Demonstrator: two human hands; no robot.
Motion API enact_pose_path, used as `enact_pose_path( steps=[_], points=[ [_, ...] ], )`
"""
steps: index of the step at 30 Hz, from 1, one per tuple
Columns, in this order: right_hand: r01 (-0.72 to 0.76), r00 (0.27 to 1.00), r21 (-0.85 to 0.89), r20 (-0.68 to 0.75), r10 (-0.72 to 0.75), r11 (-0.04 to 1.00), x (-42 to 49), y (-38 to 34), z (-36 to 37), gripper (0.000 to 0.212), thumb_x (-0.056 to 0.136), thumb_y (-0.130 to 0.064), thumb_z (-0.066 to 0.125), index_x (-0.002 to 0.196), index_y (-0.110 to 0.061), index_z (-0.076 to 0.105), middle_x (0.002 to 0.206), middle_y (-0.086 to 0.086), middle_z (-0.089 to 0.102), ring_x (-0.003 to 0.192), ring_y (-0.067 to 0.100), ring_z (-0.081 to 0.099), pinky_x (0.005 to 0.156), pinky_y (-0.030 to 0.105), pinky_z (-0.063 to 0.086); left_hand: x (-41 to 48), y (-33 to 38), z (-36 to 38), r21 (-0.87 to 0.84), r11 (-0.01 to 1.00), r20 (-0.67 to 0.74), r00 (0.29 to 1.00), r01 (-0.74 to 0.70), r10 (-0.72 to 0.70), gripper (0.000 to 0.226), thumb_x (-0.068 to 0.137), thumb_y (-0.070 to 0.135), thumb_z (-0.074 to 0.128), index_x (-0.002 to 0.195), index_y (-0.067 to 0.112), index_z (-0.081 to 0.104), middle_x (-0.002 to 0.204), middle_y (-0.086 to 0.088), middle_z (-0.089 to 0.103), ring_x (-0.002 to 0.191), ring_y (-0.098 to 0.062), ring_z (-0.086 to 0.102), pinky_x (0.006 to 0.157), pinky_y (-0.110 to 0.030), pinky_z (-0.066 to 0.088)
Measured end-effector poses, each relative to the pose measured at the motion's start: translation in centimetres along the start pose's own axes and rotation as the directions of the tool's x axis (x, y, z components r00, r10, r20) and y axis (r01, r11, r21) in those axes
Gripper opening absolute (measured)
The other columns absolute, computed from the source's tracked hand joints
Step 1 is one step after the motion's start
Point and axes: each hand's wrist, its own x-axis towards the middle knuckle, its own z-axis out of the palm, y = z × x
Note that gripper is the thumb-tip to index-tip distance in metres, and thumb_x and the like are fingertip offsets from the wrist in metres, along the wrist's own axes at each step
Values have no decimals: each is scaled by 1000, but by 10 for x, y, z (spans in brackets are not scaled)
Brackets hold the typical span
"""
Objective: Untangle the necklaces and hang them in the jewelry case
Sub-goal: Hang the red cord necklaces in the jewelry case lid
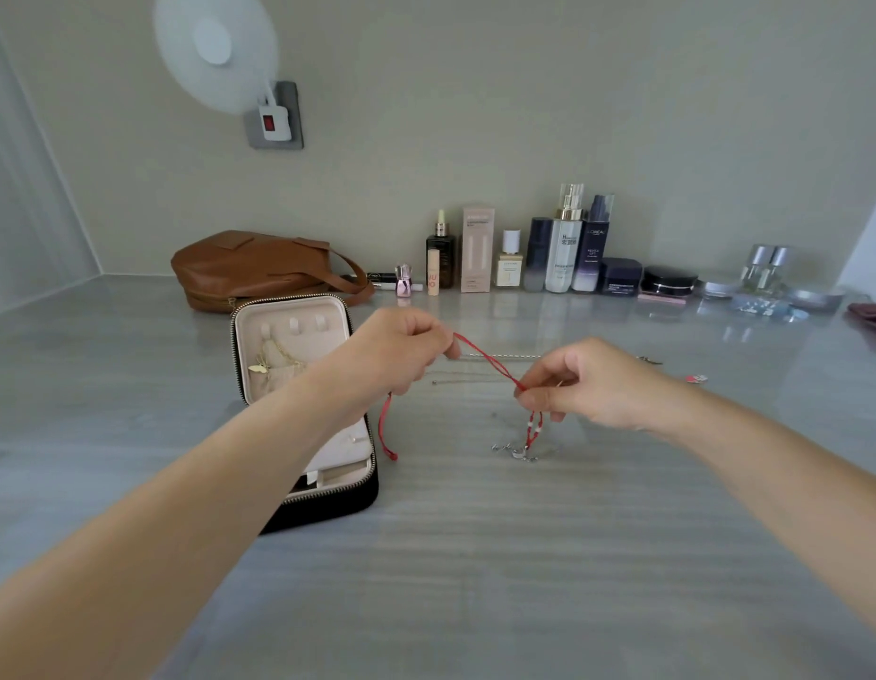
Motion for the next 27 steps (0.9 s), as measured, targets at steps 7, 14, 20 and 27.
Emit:
enact_pose_path(
  steps=[7,14,20,27],
  points=[
    [18,992,-253,-117,-49,967,-18,16,8,12,75,-30,74,71,-29,63,63,-15,57,58,1,50,51,12,38,10,-9,6,515,856,-87,996,41,5,25,91,15,46,80,12,68,54,3,46,43,-6,42,41,-18,29],
    [194,969,-428,-56,-240,883,-22,12,24,11,82,-38,65,85,-30,70,82,-13,53,81,8,51,72,28,42,12,-23,15,717,692,-84,996,79,-27,23,91,23,47,96,5,61,100,-11,61,91,-29,56,69,-26,38],
    [283,945,-612,47,-324,738,-21,6,26,23,91,-36,49,103,-30,67,104,-8,55,102,18,54,80,29,42,5,-20,22,698,712,-2,994,-76,108,36,91,32,50,123,15,52,129,-7,51,123,-27,45,97,-31,36],
    [311,902,-359,-181,-392,880,-11,-9,4,12,85,-26,62,84,-23,74,74,-6,54,72,17,55,66,30,43,3,2,43,-135,990,90,994,-49,62,38,99,30,35,106,6,64,108,-14,68,103,-19,62,90,-23,43]
  ],
)
